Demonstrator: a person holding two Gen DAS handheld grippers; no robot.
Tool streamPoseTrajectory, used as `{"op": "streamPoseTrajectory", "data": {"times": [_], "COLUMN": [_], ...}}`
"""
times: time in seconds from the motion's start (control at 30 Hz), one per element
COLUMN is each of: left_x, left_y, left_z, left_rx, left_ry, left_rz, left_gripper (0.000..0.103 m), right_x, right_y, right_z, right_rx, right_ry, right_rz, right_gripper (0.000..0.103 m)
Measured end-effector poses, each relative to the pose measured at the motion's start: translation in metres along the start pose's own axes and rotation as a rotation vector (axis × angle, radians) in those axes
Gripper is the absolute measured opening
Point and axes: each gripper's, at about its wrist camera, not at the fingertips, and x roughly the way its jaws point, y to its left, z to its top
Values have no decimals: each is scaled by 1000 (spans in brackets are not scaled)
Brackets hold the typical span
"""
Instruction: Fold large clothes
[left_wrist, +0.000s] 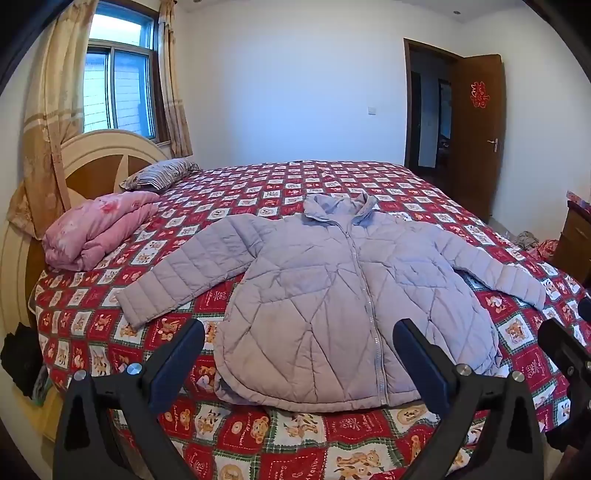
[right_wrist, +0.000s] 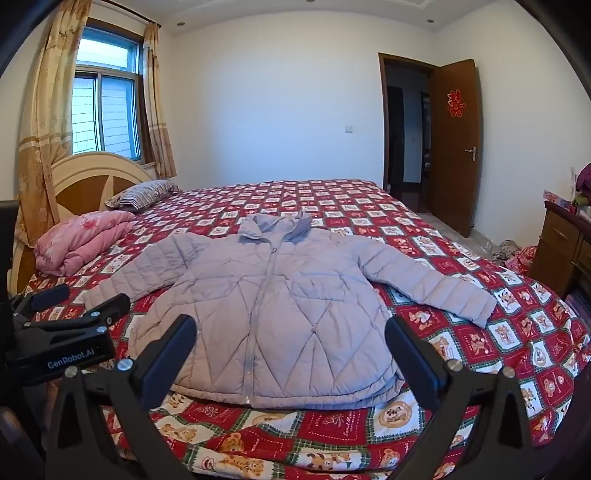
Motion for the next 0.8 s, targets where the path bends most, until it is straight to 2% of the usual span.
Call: {"op": "streamPoseTrajectory", "data": {"times": [0.07, 0.8], "left_x": [3, 2], "left_y": [2, 9], "left_z": [-2, -5], "left_rx": [-26, -46], "left_ry": [8, 4], "left_rz": [-17, -8], "left_gripper": [102, 102], "right_x": [0, 5], "right_y": [0, 1], "right_z": [0, -4], "right_rx": [-5, 1], "right_ry": [-1, 11], "right_rz": [-5, 15], "right_gripper": [103, 103]}}
